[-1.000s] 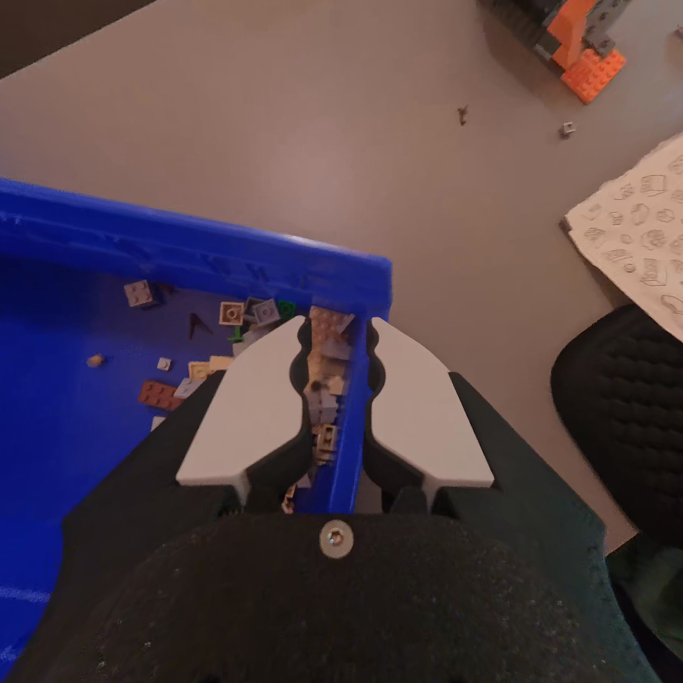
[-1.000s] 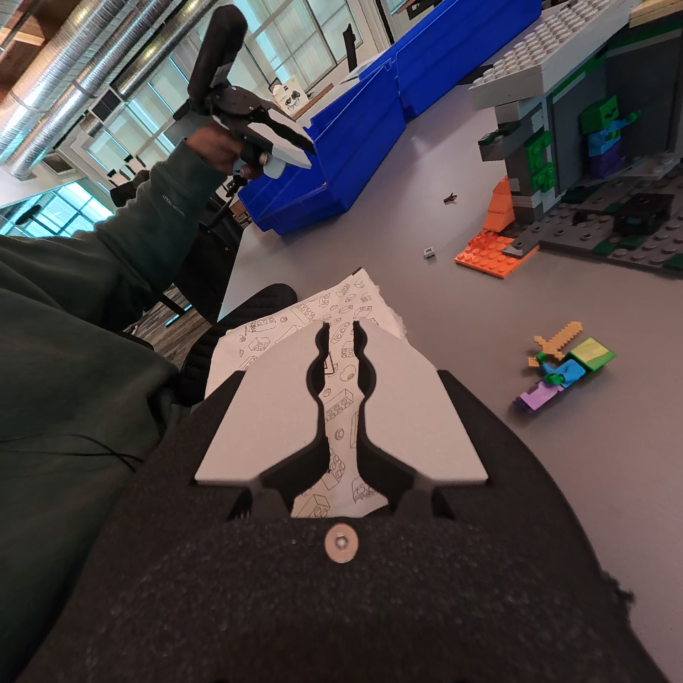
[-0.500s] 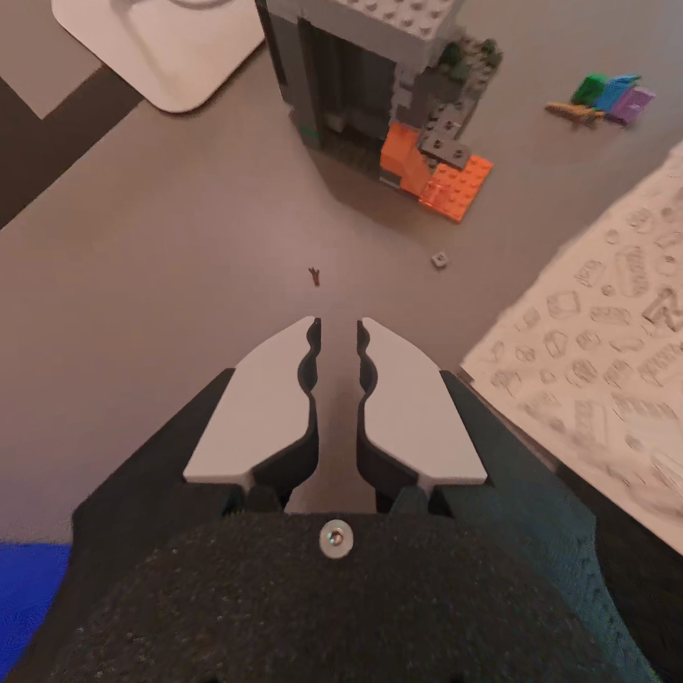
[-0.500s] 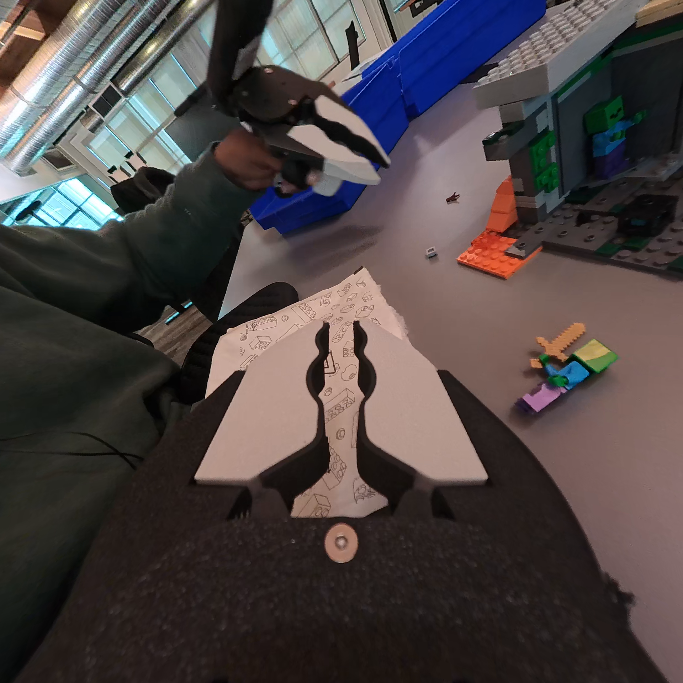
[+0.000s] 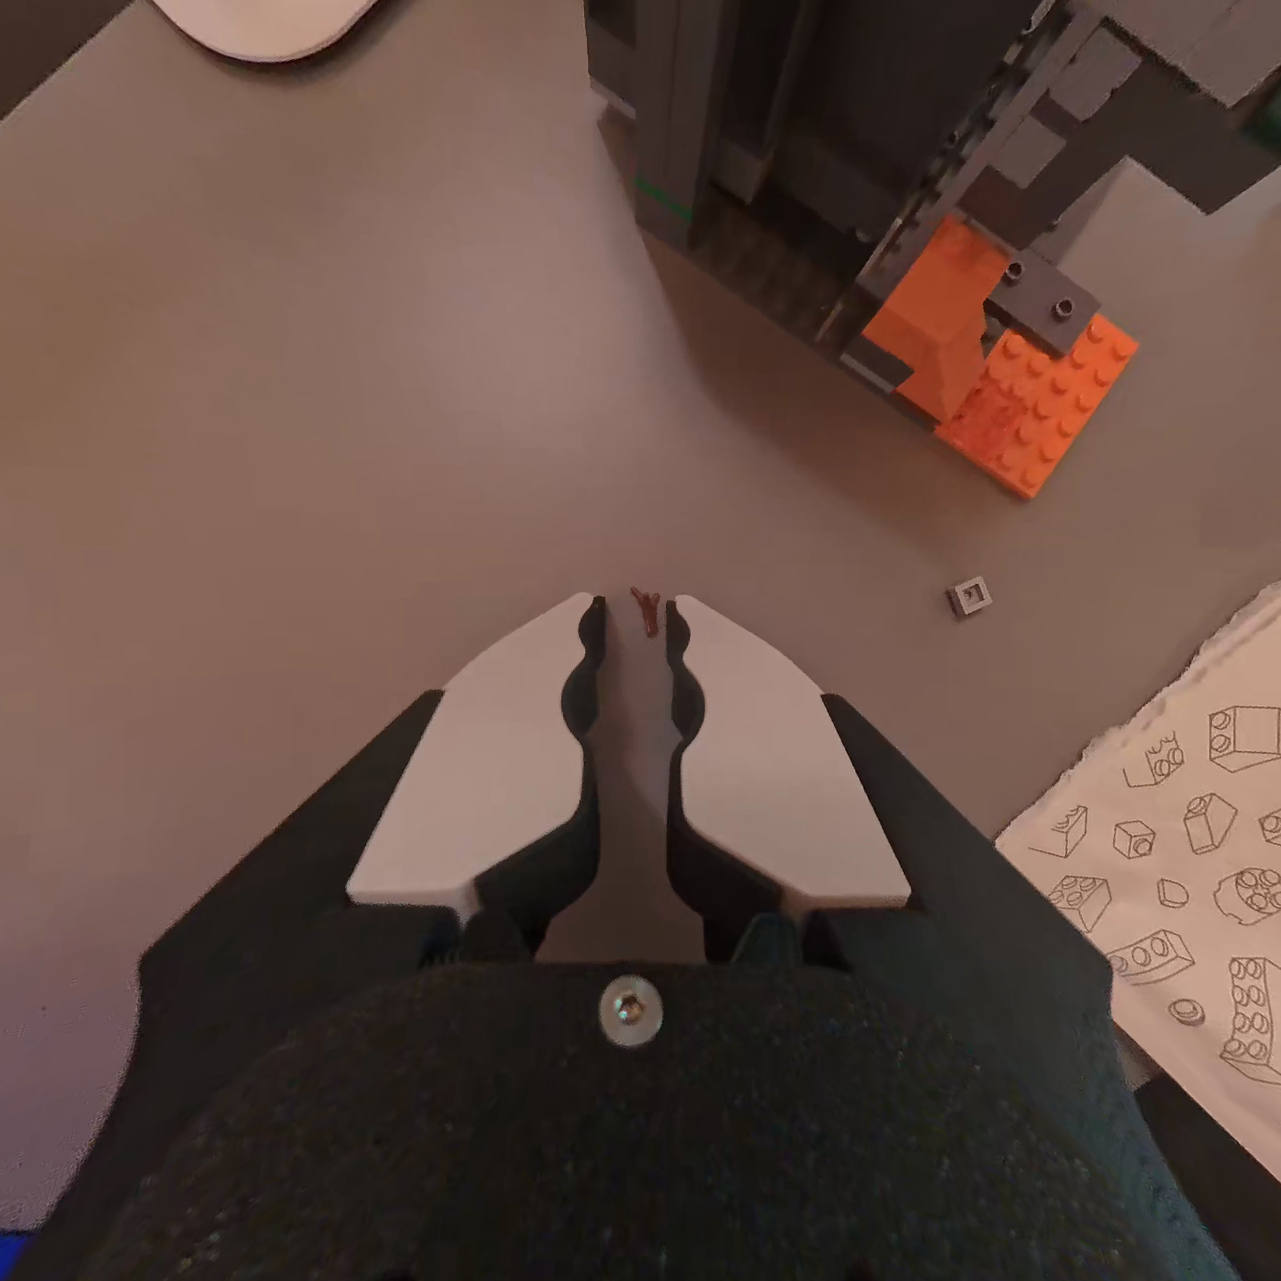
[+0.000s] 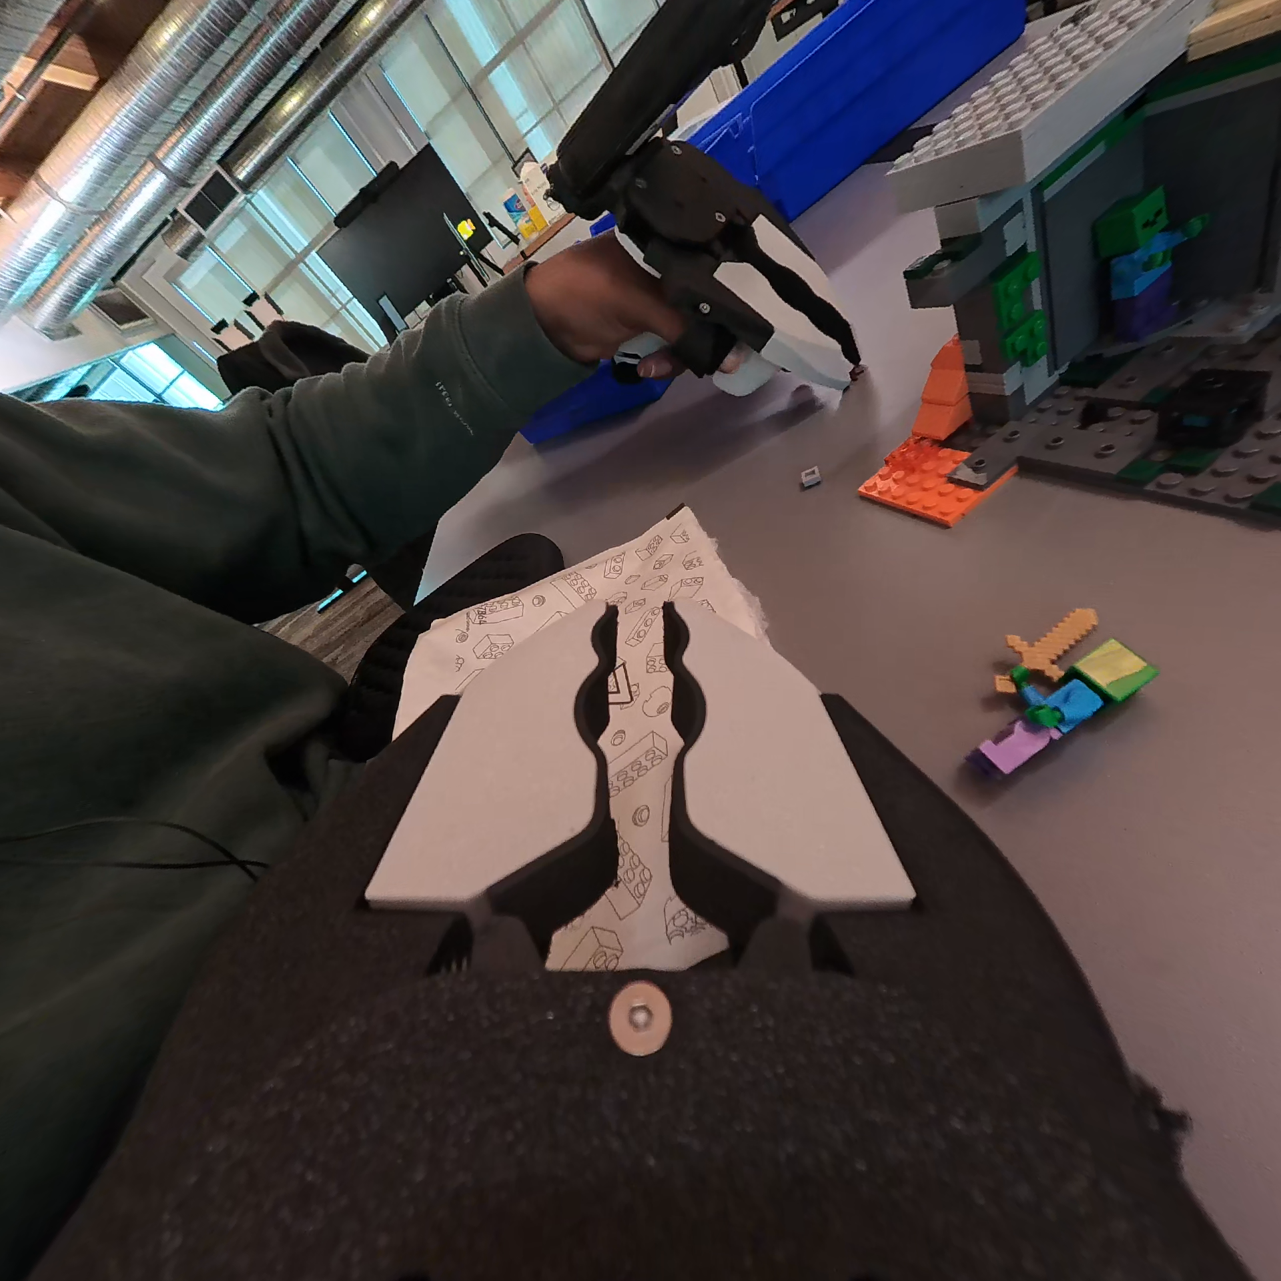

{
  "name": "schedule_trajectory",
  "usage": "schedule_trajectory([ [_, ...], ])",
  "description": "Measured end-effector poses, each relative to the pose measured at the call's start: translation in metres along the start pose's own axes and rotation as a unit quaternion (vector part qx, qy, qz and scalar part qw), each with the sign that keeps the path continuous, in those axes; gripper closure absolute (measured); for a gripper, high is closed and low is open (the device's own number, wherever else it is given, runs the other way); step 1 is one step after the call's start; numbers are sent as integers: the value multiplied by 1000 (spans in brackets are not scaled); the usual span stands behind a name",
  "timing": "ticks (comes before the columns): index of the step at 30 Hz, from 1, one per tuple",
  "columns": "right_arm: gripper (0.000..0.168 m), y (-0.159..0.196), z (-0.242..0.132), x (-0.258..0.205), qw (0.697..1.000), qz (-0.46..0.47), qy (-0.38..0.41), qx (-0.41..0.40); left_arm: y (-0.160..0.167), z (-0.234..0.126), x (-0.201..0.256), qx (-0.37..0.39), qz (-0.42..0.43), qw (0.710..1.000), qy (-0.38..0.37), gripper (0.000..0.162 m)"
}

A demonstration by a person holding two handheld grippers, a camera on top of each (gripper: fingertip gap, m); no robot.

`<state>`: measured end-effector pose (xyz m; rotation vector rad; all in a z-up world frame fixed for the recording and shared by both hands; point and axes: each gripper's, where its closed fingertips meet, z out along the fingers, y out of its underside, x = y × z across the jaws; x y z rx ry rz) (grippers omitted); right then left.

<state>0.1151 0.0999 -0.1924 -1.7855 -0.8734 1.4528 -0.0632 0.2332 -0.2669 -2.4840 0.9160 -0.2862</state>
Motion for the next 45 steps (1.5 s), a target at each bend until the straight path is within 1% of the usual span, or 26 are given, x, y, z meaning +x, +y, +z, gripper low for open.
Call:
schedule_trajectory([
  [2, 156, 0, 0, 0, 1000, -1, 0, -1, 0, 0, 0, 1, 3, 1000, 2, 147],
  [4, 156, 0, 0, 0, 1000, -2, 1, -2, 1, -1, 0, -1, 4, 1000, 1, 159],
  [7, 156, 0, 0, 0, 1000, -2, 1, -1, -1, -12, 5, 19, 3, 1000, 10, 158],
  [10, 156, 1, 0, 0, 1000, -1, 1, -2, -6, -40, 11, 57, 9, 998, 15, 162],
  [16, 156, 1, 1, 0, 1000, -2, 2, -4, -1, -111, 7, 114, 18, 993, -16, 162],
  [18, 156, 1, 1, 0, 1000, -1, 1, -4, 8, -118, 5, 108, 20, 994, -17, 154],
  [20, 156, 2, 2, 0, 1000, 2, -2, -6, 18, -110, 8, 86, 20, 996, -13, 145],
  [23, 156, 3, 2, 0, 1000, -1, -1, -7, 23, -88, 17, 65, 46, 997, -12, 140],
  [26, 156, 2, 1, 0, 1000, 1, -1, -3, 17, -64, 21, 52, 49, 997, -7, 140],
  [30, 156, 2, 2, 0, 1000, 0, -1, -5, 12, -32, 13, 26, 43, 999, -9, 142],
  [33, 156, 2, 1, 0, 1000, -2, 1, -6, 8, -15, 9, 20, 31, 999, 0, 143],
  [37, 156, 1, 0, 0, 1000, 0, 1, -3, 6, -4, 9, 13, 35, 999, 4, 147],
  [41, 156, 2, 1, 0, 1000, -1, 1, -5, 4, -2, 9, 18, 35, 999, 8, 152],
  [45, 156, 2, 1, 0, 1000, -3, 1, -6, 4, -3, 9, 21, 42, 999, 11, 152],
])
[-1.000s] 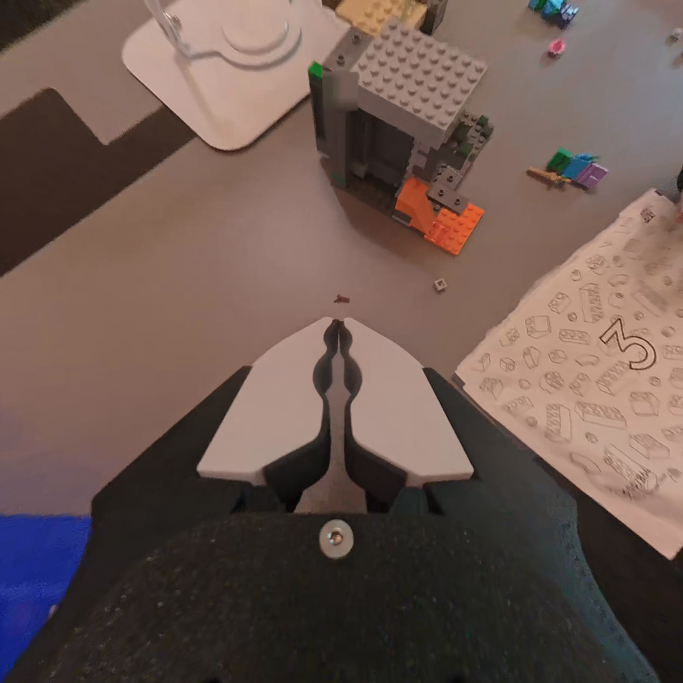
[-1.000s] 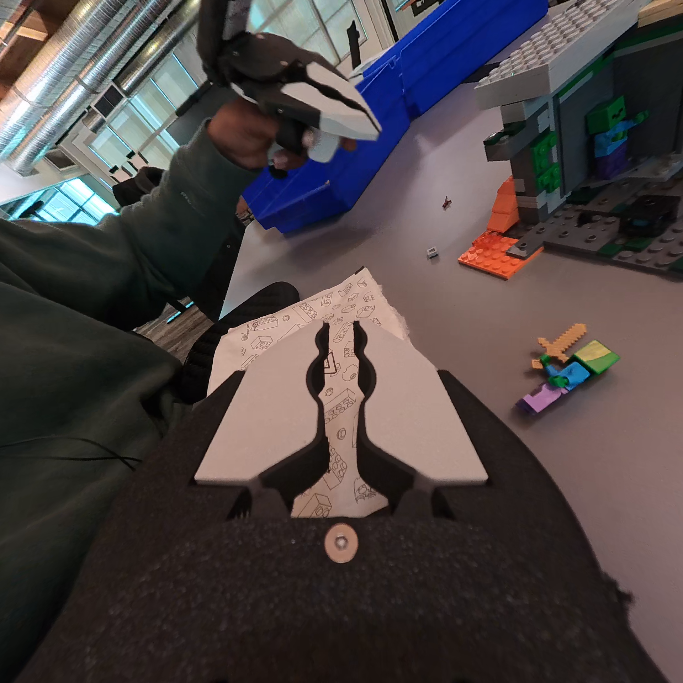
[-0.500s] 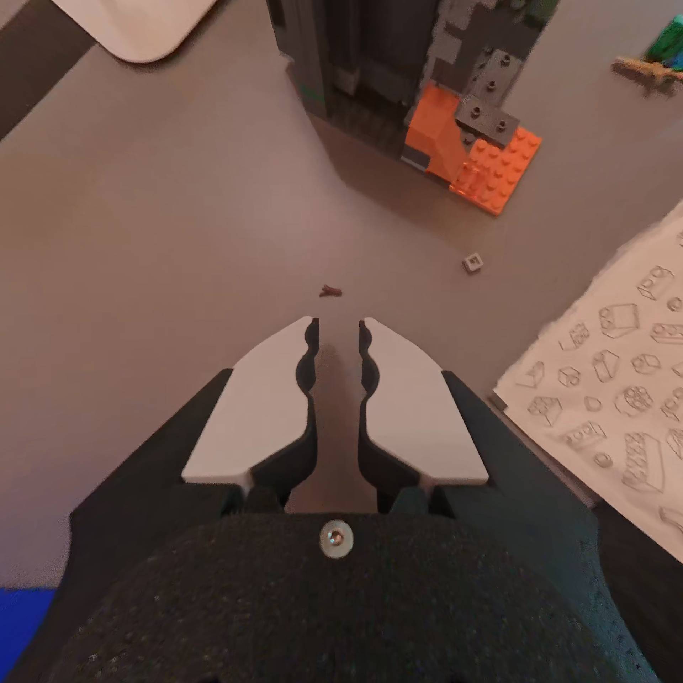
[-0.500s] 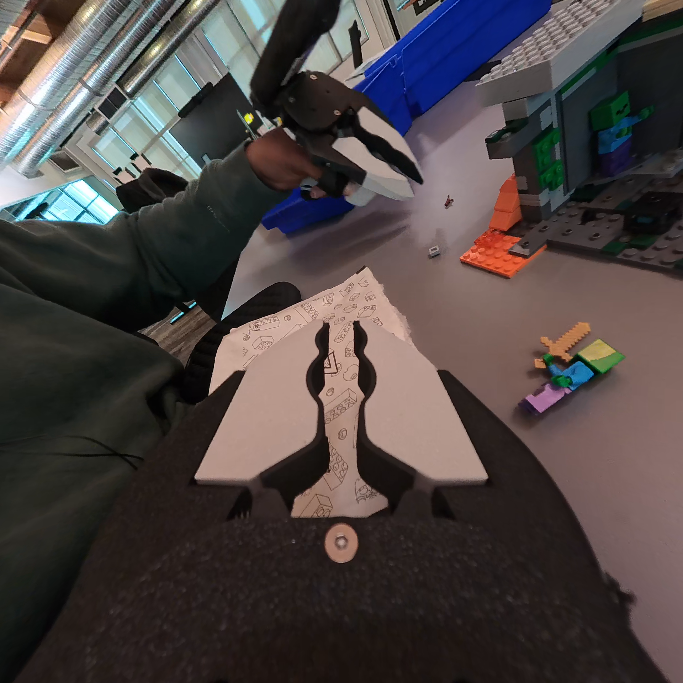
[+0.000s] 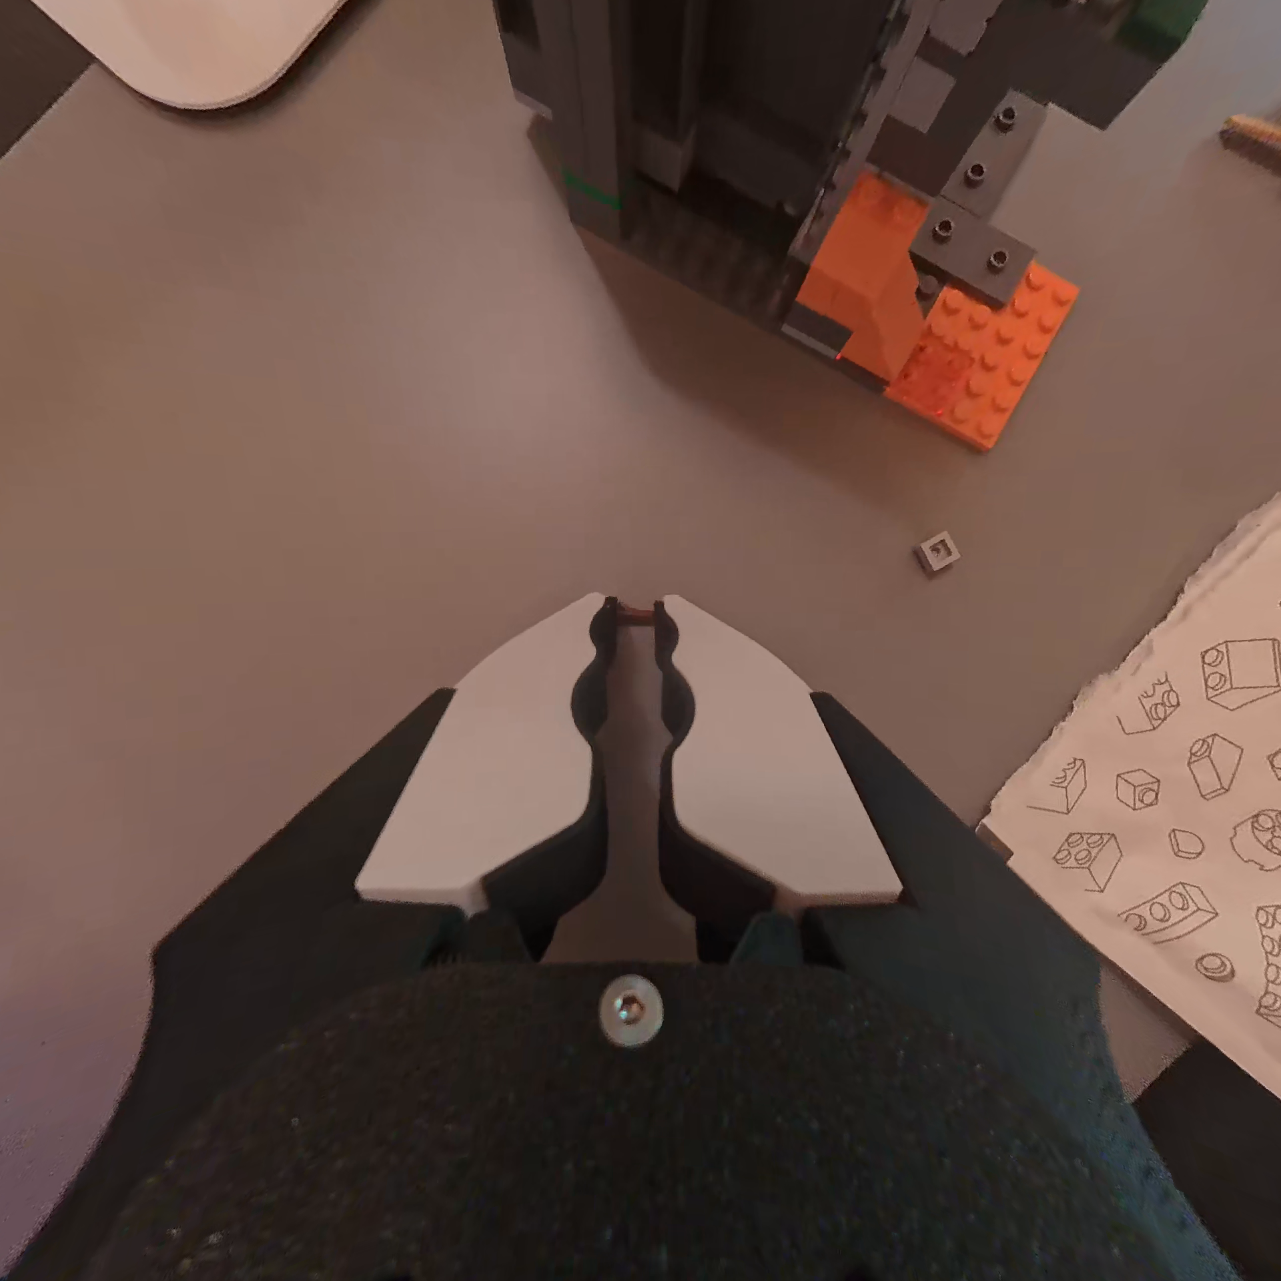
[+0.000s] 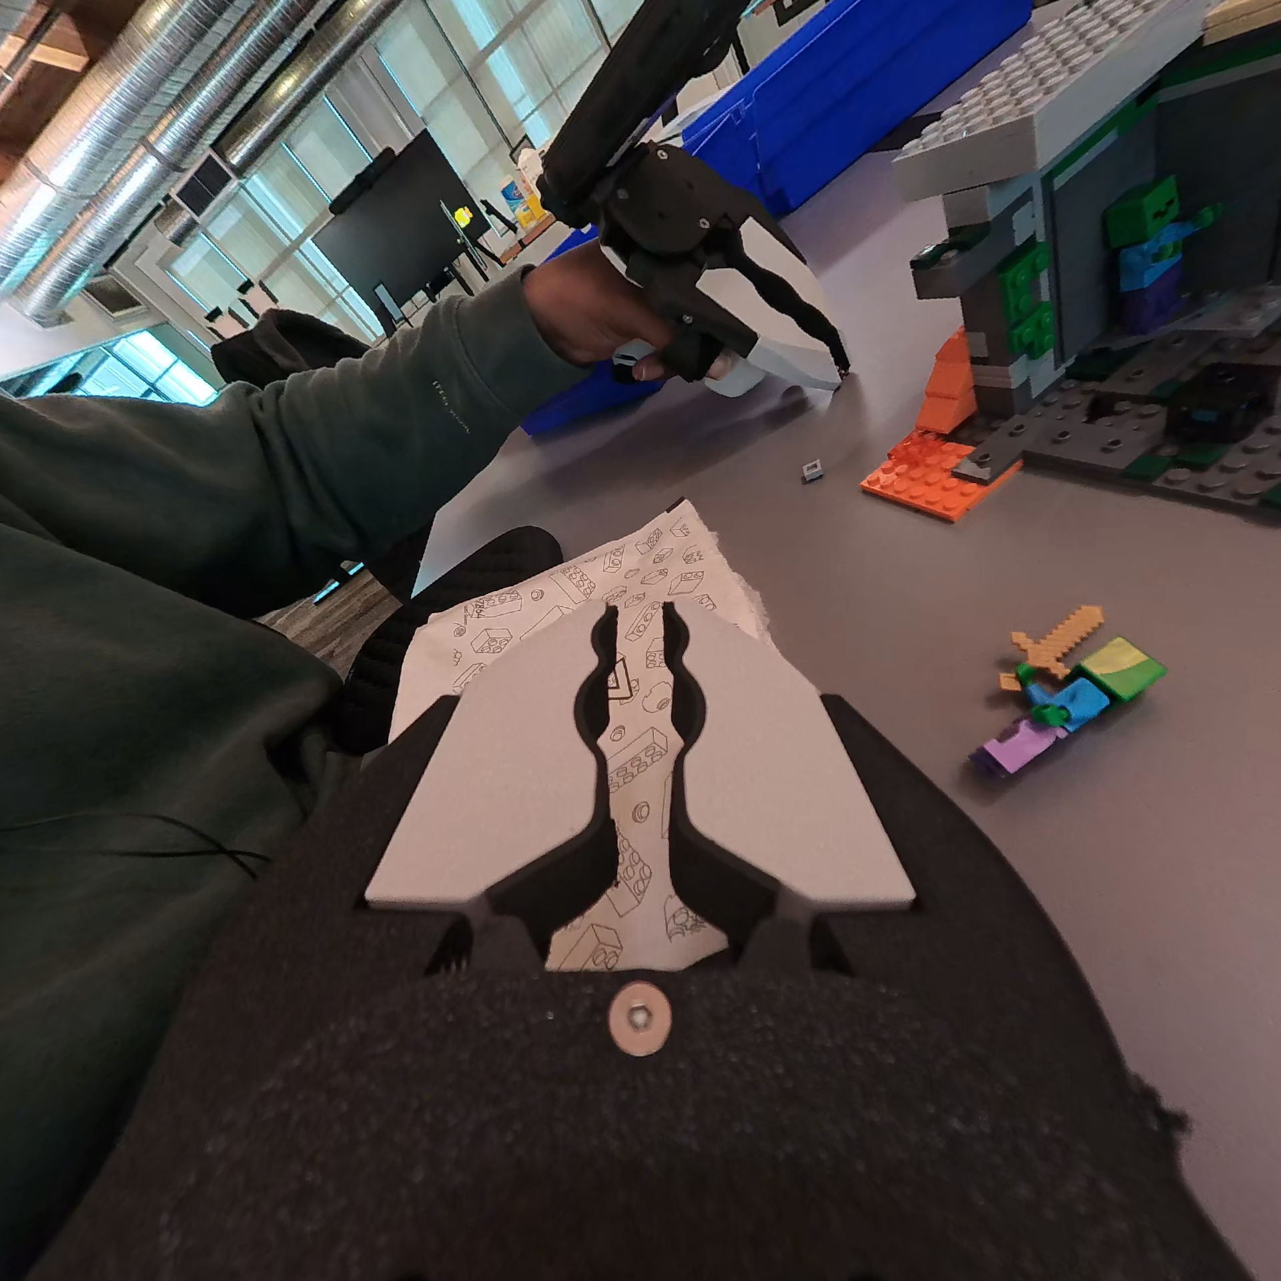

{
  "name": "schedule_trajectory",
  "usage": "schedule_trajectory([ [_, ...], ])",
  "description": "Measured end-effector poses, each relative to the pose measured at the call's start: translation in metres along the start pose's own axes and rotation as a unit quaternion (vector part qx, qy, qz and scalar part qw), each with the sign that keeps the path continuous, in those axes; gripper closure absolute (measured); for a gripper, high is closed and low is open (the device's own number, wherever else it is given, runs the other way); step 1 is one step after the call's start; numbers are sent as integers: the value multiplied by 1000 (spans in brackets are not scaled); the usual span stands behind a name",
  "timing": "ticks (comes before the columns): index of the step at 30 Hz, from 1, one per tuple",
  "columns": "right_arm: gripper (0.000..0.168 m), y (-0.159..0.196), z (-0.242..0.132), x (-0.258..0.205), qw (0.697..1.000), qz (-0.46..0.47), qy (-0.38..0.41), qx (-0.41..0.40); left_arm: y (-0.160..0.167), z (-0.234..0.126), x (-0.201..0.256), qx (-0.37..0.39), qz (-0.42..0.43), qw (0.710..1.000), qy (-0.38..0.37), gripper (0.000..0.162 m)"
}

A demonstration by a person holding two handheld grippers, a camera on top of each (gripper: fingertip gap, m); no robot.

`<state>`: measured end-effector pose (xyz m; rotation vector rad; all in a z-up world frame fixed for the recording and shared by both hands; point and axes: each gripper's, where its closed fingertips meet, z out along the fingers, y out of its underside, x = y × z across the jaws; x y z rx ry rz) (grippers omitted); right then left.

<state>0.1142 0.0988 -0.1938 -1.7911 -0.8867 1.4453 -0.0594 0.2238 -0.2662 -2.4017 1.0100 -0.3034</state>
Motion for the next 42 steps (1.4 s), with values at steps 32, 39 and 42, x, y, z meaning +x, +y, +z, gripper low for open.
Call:
schedule_trajectory([
  [32, 156, 1, 0, 2, 1000, 10, 0, 1, 113, -175, -71, 104, -95, 986, -87, 123],
  [39, 156, 1, -1, 3, 1000, 12, 0, 2, 87, -177, -48, 142, -46, 984, -93, 135],
  [42, 156, 1, 0, 3, 1000, 13, -1, 2, 61, -180, -18, 167, 12, 981, -97, 141],
])
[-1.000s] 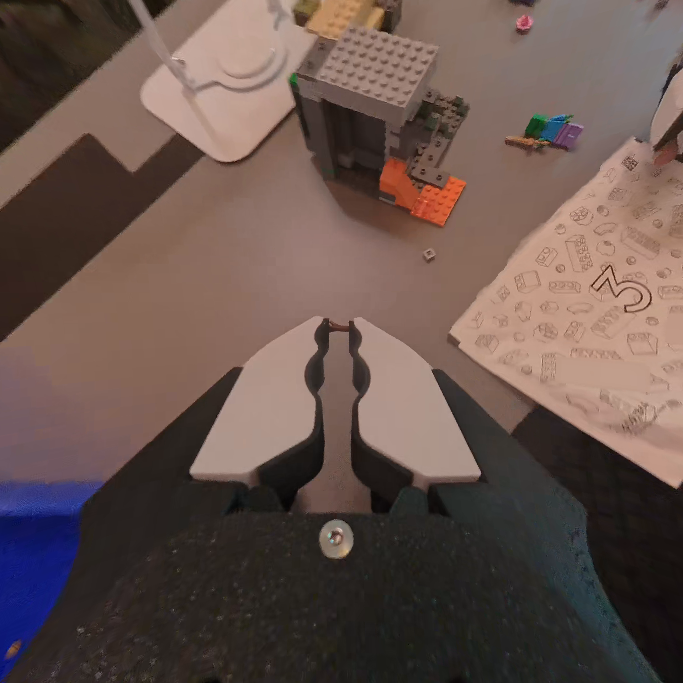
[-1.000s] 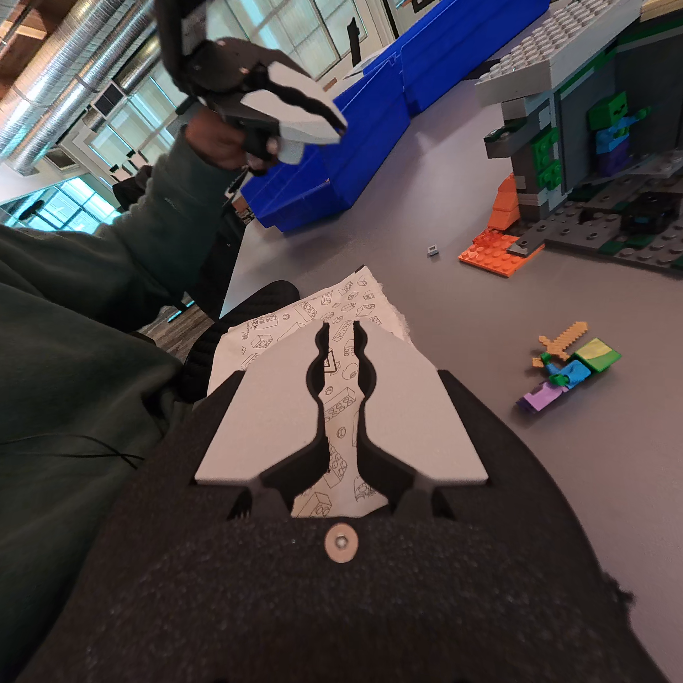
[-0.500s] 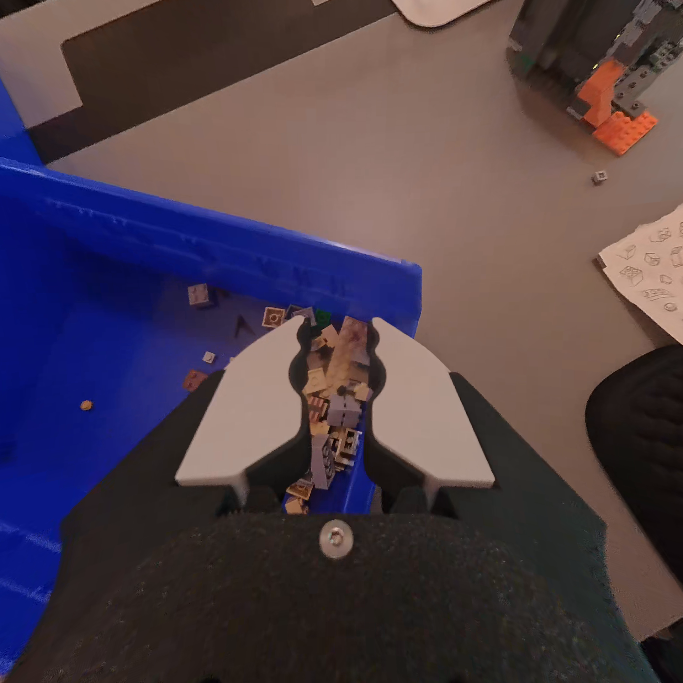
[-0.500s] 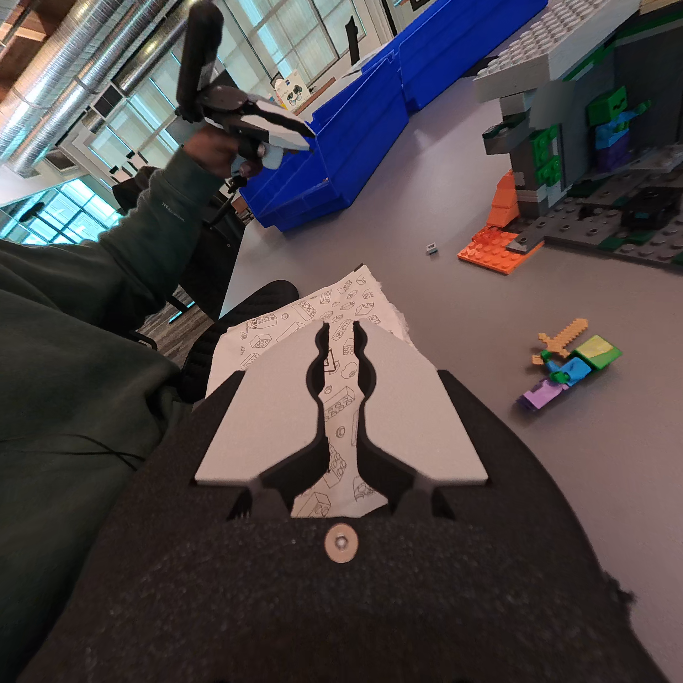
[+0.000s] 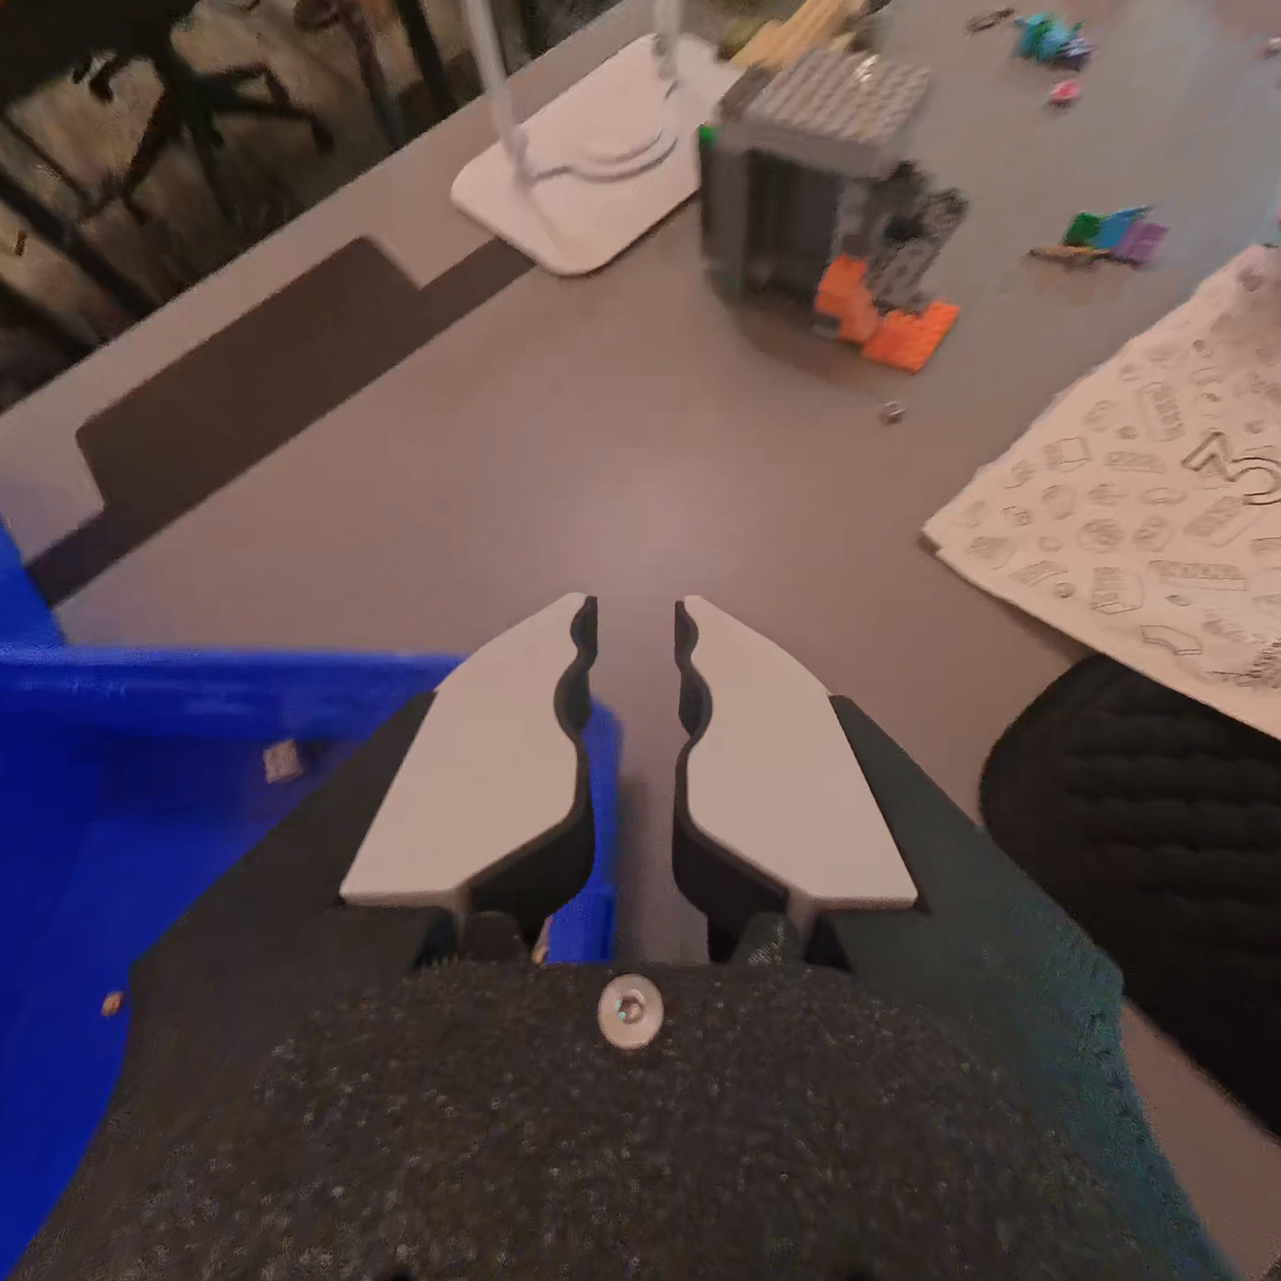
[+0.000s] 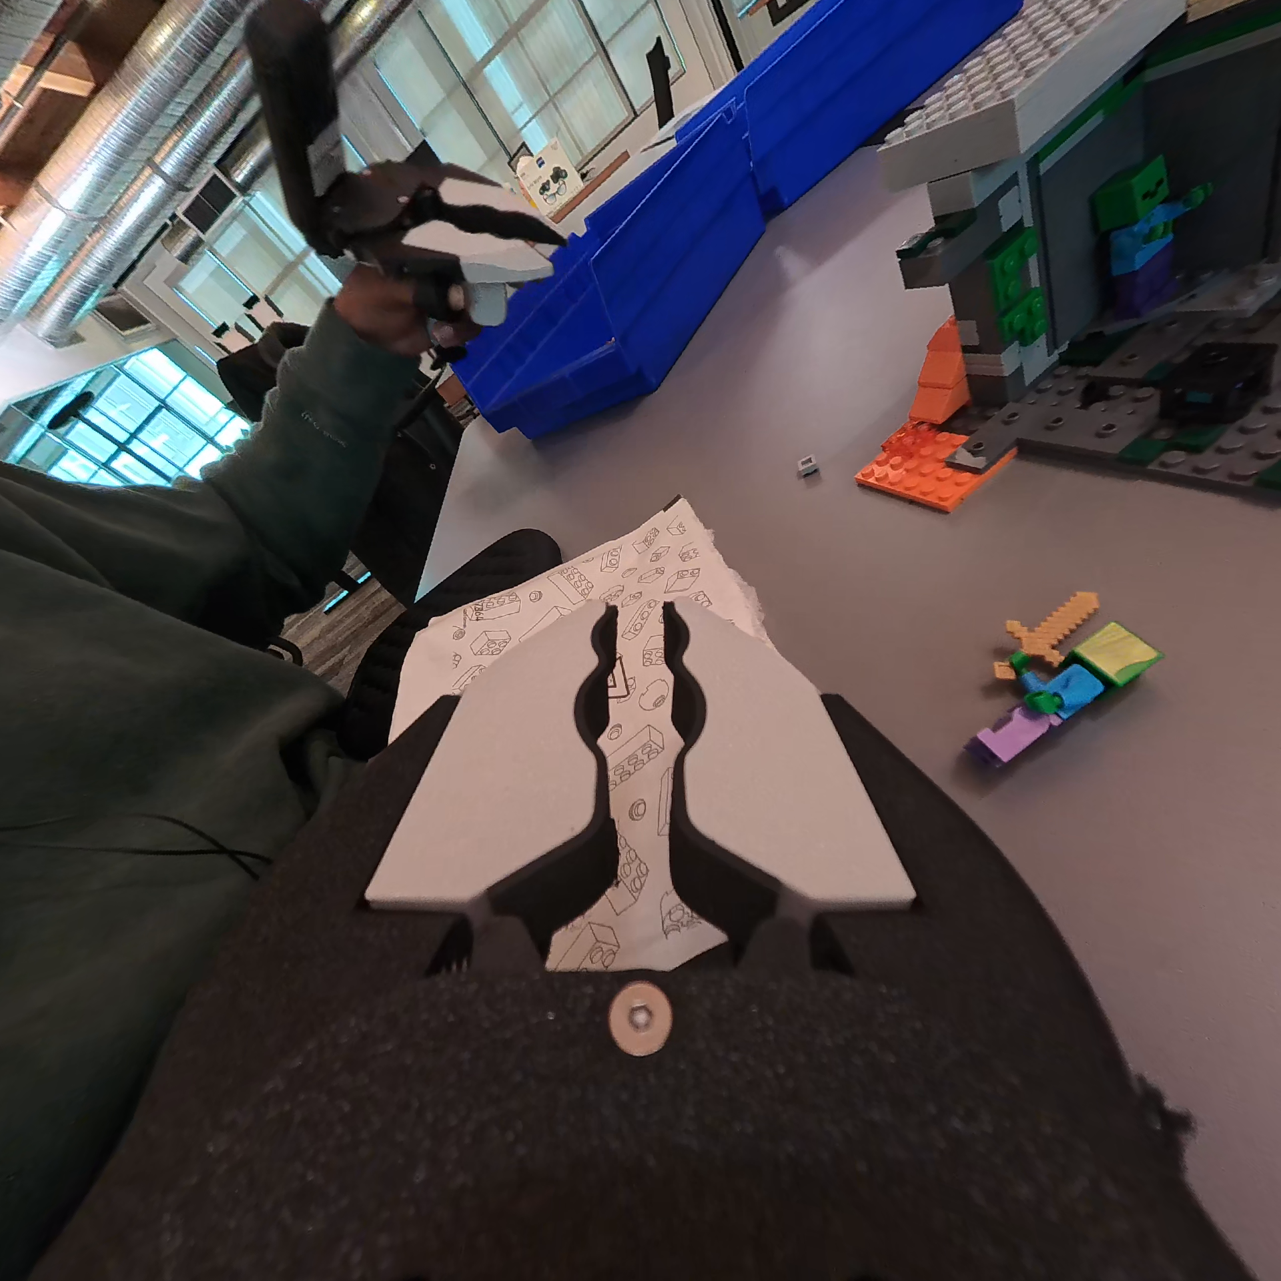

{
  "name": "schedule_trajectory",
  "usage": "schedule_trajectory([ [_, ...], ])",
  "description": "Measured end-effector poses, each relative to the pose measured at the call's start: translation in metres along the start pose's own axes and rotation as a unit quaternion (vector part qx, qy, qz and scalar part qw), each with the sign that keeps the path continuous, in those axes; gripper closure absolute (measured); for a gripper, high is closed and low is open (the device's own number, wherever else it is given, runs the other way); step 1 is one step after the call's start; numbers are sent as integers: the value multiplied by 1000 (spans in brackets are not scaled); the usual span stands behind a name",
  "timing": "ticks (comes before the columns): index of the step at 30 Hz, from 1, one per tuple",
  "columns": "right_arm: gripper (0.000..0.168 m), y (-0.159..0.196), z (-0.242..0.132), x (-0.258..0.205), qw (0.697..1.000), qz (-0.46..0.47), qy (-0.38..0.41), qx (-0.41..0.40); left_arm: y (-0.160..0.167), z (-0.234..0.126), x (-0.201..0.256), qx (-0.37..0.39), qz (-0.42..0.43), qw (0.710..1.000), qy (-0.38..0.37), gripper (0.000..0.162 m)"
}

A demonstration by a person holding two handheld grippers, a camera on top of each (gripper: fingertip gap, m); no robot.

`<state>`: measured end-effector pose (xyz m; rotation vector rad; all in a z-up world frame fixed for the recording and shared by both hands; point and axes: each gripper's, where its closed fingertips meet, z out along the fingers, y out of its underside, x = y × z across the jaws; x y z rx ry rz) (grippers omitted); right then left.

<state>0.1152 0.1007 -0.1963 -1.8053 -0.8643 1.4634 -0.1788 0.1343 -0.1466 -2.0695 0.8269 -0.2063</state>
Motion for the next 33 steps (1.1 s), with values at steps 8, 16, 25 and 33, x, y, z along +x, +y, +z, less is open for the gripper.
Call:
schedule_trajectory([
  [8, 156, 1, 1, -2, 1000, -8, 0, -5, -24, 84, 96, -41, 14, 994, 104, 147],
  [16, 155, -1, 0, -3, 1000, -9, -1, 2, -20, 162, 127, -101, 32, 987, 124, 139],
  [25, 158, -7, -2, -6, 999, -33, 0, 20, -15, 183, 134, -118, 36, 983, 137, 147],
  [33, 162, -14, -5, -8, 996, -75, 11, 39, -26, 169, 153, -70, 10, 978, 194, 152],
])
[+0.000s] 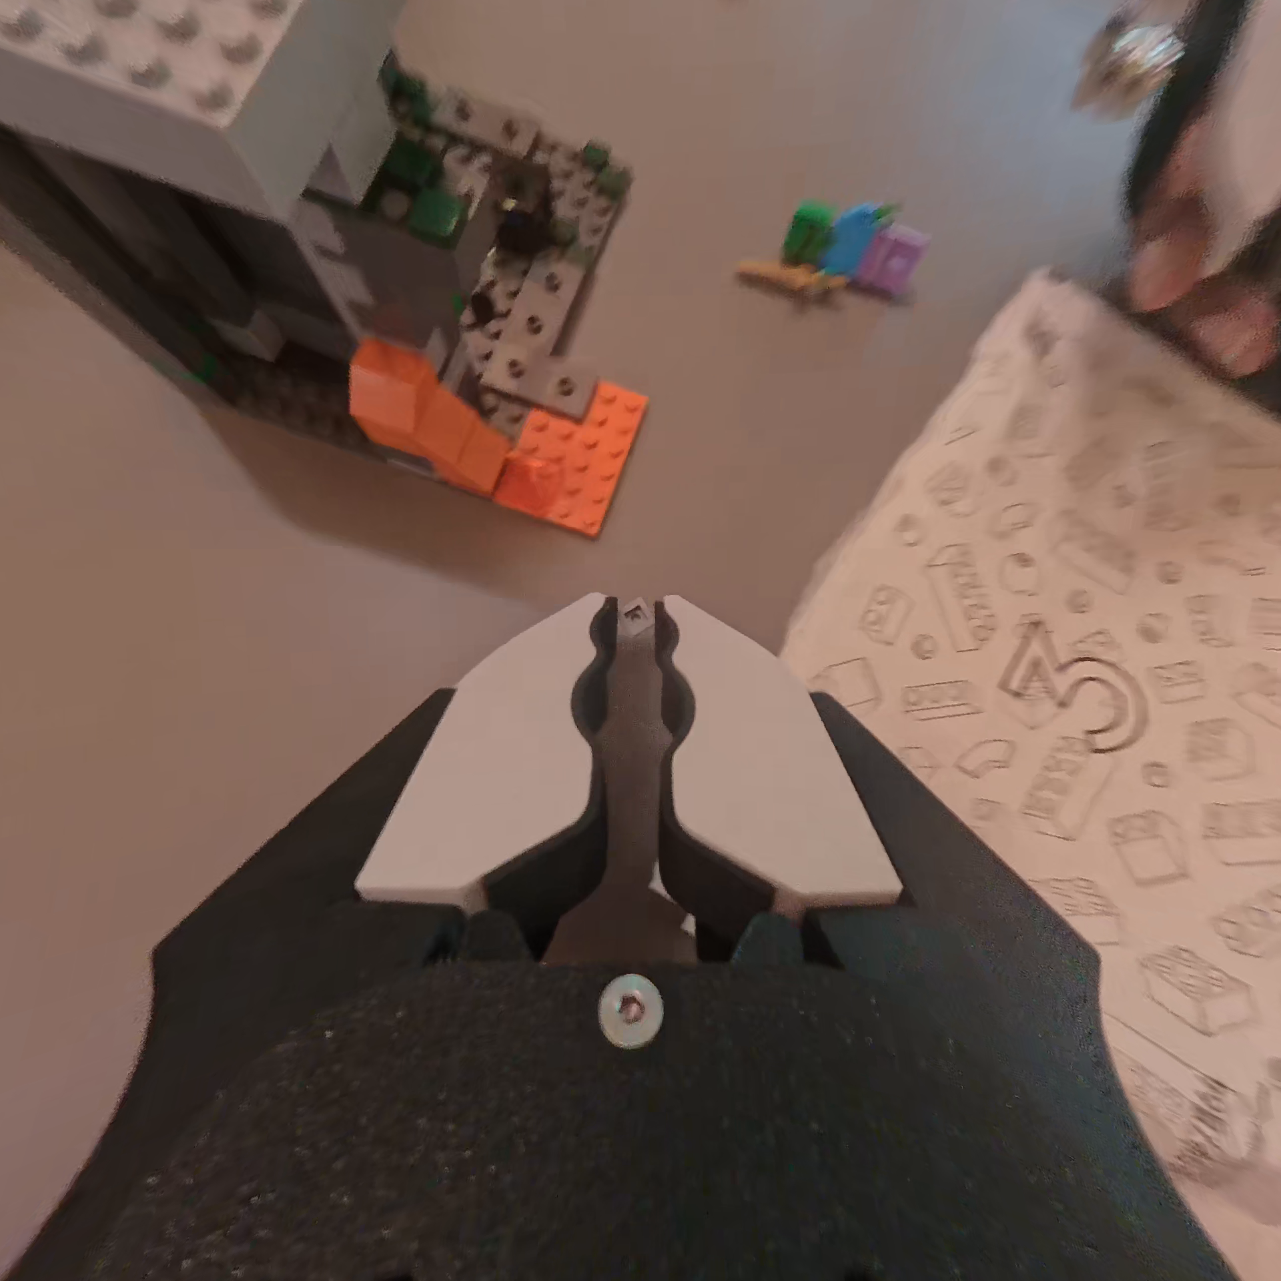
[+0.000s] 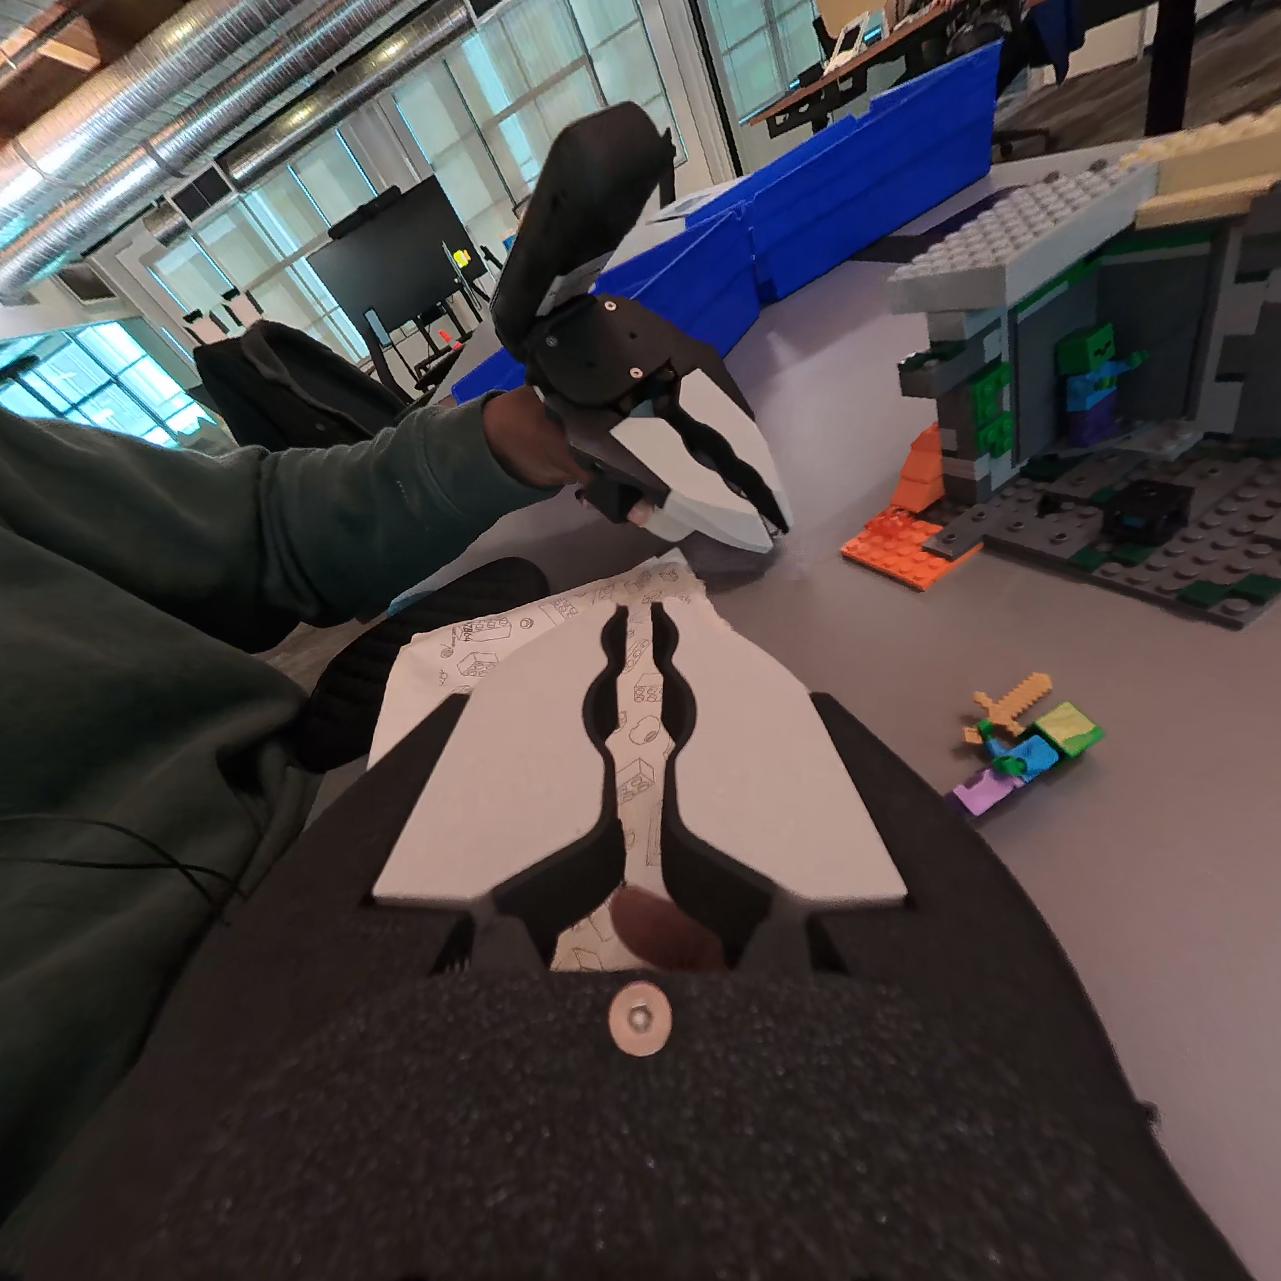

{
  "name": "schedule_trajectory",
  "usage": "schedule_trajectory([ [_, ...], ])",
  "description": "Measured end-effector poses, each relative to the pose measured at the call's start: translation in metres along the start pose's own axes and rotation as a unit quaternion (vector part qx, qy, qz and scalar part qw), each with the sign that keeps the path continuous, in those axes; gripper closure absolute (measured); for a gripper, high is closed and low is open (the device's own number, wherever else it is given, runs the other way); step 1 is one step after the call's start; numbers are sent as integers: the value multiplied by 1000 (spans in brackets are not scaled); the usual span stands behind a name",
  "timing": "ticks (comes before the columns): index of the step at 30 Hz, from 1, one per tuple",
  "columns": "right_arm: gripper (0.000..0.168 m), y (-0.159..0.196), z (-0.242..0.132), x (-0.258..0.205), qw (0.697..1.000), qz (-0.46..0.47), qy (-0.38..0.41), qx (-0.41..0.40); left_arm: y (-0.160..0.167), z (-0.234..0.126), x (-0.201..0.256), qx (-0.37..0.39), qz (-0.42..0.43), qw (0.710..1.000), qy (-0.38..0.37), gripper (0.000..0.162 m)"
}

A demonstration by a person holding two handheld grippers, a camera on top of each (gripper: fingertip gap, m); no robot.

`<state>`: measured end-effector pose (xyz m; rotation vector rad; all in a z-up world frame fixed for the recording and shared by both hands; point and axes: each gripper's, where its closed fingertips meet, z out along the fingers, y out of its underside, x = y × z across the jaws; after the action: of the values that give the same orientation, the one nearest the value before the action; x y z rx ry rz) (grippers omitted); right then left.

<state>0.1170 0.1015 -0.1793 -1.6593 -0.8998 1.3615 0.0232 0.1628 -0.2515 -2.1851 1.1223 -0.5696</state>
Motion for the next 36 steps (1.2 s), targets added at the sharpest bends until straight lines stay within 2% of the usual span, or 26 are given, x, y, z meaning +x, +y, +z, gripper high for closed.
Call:
schedule_trajectory([
  [3, 162, -1, 1, -5, 1000, -31, 0, 1, -18, -12, 27, 62, -14, 996, 67, 152],
  [9, 162, 10, 11, -16, 986, -157, 26, -43, -51, -35, 82, 164, -53, 964, 203, 152],
  [14, 161, 25, 19, -25, 977, -195, 16, -85, -56, -52, 103, 191, -28, 957, 219, 152],
  [18, 161, 27, 20, -28, 976, -198, 10, -90, -45, -87, 113, 210, 10, 950, 229, 152],
  [23, 161, 28, 20, -28, 976, -198, 11, -93, -15, -131, 78, 195, 8, 973, 126, 152],
  [28, 161, 29, 21, -28, 977, -191, 14, -94, 25, -190, 3, 173, -63, 982, -46, 153],
  [32, 159, 26, 20, -23, 978, -185, 29, -90, 79, -231, -72, 105, -140, 957, -233, 153],
  [36, 159, 25, 19, -20, 978, -182, 38, -90, 127, -245, -118, 45, -215, 920, -324, 153],
])
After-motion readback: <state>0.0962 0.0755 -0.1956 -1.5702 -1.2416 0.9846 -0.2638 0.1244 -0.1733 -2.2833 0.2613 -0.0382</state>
